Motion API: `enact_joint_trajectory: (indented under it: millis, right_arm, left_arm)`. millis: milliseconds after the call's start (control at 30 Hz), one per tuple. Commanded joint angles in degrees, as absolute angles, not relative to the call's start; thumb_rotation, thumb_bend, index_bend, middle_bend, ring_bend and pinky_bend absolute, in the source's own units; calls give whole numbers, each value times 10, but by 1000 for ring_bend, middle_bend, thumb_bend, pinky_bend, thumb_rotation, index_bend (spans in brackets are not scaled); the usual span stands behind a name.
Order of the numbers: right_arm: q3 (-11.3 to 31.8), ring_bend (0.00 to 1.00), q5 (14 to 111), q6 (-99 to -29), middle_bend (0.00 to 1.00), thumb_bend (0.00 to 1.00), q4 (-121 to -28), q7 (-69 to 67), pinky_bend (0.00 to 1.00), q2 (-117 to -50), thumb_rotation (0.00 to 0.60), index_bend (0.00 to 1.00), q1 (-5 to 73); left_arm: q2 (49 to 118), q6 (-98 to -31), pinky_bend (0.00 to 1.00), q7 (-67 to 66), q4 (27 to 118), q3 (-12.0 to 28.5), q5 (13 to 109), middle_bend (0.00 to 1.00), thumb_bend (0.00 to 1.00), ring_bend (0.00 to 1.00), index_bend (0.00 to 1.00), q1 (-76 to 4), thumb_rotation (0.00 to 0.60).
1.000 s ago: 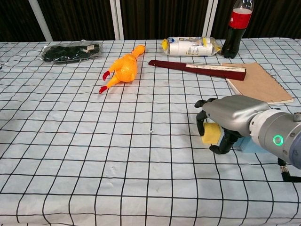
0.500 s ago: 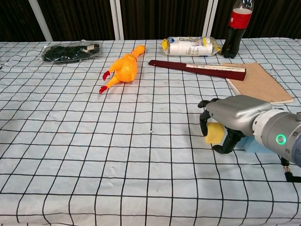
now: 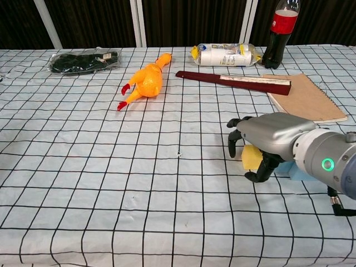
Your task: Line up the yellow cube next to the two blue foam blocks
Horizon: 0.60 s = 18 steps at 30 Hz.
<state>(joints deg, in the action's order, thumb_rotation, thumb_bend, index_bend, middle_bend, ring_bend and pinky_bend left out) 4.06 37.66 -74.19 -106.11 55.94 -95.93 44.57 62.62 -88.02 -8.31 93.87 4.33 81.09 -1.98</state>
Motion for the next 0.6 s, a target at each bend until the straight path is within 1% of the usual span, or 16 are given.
enact_joint_trajectory:
  millis: [33,167,267,367,500,600]
  right_arm:
    - [50,4,391,-742,0,295,-1065,546,97,-960,600,167,446]
    - [65,4,433,-752,0,285,-1087,511,97,-936,600,74,438]
    - [76,4,464,-765,0,279,-1124,477,97,-891,600,62,423]
    - [79,4,501,-782,0,277,-1170,434,97,-827,600,59,397]
    - [61,4,565,-802,0,277,-1215,361,97,-732,600,59,346]
    - [38,4,624,-827,0,276,-1221,303,97,-685,600,59,304]
  left_arm:
    - [626,-880,0,-83,938,43,811,56,35,0,229,-20,600]
    - [627,-881,0,-82,937,43,812,56,35,0,229,-20,600]
    - [627,-880,0,-83,934,43,813,56,35,0,229,-21,600]
    - [628,-880,0,-80,933,43,815,56,35,0,229,-21,600]
    - [627,-881,0,-76,933,42,818,56,35,0,229,-21,600]
    - [628,-882,0,-73,933,42,819,56,34,0,215,-21,600]
